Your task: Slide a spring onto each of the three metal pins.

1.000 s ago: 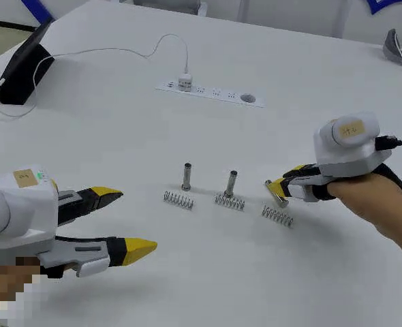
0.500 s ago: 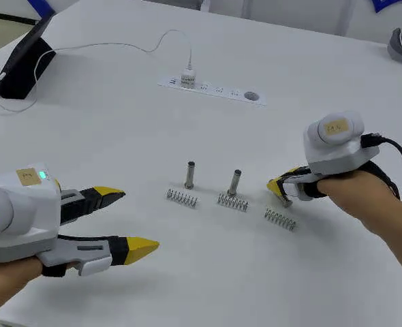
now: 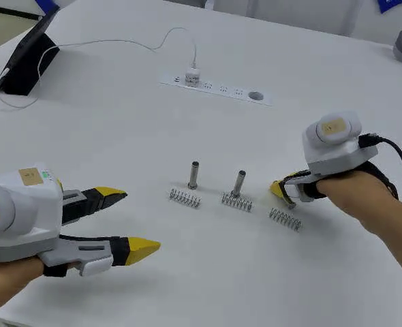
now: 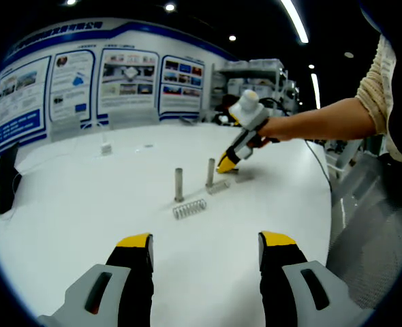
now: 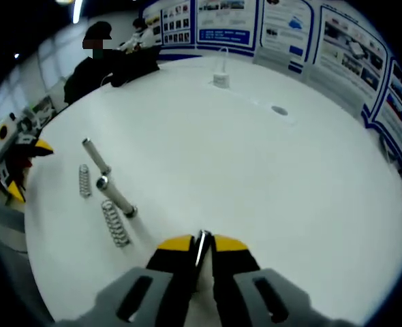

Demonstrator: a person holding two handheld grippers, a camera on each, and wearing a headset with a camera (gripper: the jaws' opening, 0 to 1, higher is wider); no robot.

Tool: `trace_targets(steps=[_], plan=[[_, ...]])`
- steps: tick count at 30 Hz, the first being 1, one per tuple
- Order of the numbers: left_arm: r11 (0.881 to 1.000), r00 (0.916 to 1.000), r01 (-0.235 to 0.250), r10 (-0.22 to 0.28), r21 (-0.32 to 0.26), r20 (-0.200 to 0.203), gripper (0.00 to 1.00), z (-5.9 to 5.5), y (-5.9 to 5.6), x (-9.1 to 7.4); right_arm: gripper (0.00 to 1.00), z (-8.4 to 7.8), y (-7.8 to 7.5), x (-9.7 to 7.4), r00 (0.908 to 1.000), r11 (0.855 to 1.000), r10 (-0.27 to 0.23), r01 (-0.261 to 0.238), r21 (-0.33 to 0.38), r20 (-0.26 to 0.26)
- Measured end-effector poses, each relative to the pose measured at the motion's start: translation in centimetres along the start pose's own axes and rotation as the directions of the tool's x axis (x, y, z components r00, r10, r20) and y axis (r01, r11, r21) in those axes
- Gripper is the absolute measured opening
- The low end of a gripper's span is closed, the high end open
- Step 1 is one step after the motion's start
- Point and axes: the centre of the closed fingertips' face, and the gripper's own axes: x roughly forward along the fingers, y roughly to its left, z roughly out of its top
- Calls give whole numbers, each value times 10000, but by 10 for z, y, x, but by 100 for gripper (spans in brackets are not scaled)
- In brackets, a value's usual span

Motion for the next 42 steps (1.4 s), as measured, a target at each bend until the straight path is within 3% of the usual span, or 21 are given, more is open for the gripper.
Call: trace_targets(steps=[15,21,26,33,36,42], plan=[[10000,10000,-38,38,-92,-38,63,-3,1,0,10,0,3,2,9959,9994,162,-135,312,-887],[10000,10000,-19,19,-78,-68,63,-3,1,1,10,0,3,3,9849,9996,114,-70,259,-1725],[10000,10000,-56,55,-77,-83,62,-2,2,1,10,-1,4,4,9764,9994,125,-189,-276,-2156],[10000,9999,-14,13,-38,-172,62,-3,0,2,9,-3,5,4,9760,9989,-175,76,-463,-2172],[10000,9999,13,-12,17,-134,62,1,-1,3,9,-2,4,3,9850,9998,-173,169,-39,-1719],[9999,10000,39,-38,161,-44,62,8,-1,2,8,0,1,-3,9926,9993,-262,291,231,-1189]])
